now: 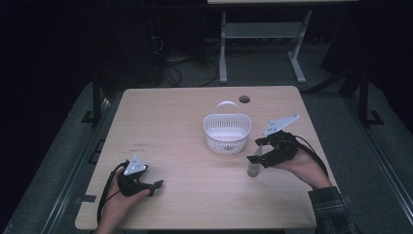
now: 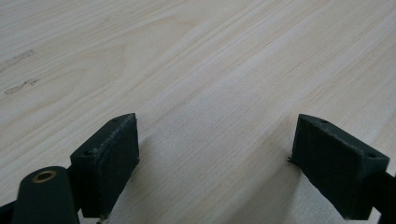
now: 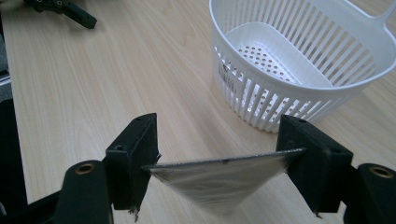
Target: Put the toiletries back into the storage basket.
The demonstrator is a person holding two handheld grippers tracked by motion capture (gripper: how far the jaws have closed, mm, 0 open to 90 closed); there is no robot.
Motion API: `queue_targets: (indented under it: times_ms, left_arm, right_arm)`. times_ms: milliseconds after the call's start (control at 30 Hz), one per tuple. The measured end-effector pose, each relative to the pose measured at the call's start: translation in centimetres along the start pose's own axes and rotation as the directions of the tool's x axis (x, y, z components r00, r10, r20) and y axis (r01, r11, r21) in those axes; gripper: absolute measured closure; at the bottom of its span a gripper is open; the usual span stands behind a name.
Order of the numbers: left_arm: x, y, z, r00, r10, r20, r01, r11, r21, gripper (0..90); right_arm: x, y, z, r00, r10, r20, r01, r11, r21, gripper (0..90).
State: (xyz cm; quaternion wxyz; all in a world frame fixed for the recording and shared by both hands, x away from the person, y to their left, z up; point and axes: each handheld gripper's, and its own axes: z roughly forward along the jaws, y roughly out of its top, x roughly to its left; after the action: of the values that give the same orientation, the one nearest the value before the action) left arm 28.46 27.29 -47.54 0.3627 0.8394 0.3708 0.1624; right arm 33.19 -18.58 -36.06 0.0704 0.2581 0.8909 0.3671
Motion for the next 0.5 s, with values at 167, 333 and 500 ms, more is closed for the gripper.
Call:
queue_targets:
  times_ms: [167, 333, 500]
  left_arm:
    - [0.0, 0.0, 0.0, 1.0, 0.0, 0.0, 0.0, 1.0, 0.0, 13.7]
    - [0.0, 0.0, 0.0, 1.0, 0.0, 0.0, 0.0, 1.0, 0.0, 13.7]
    - [0.0, 0.0, 0.0, 1.0, 0.0, 0.0, 0.0, 1.0, 0.0, 13.7]
  right_arm:
    - [0.0, -0.04, -0.08, 1.0, 0.001, -0.001, -0.001, 1.0, 0.0, 29.8]
    - [0.06, 0.01, -0.14, 1.0, 0.004, -0.003, -0.004, 1.0, 0.007, 29.9]
    - [0.12, 0.05, -0.18, 1.0, 0.003, -0.008, -0.003, 1.0, 0.008, 29.9]
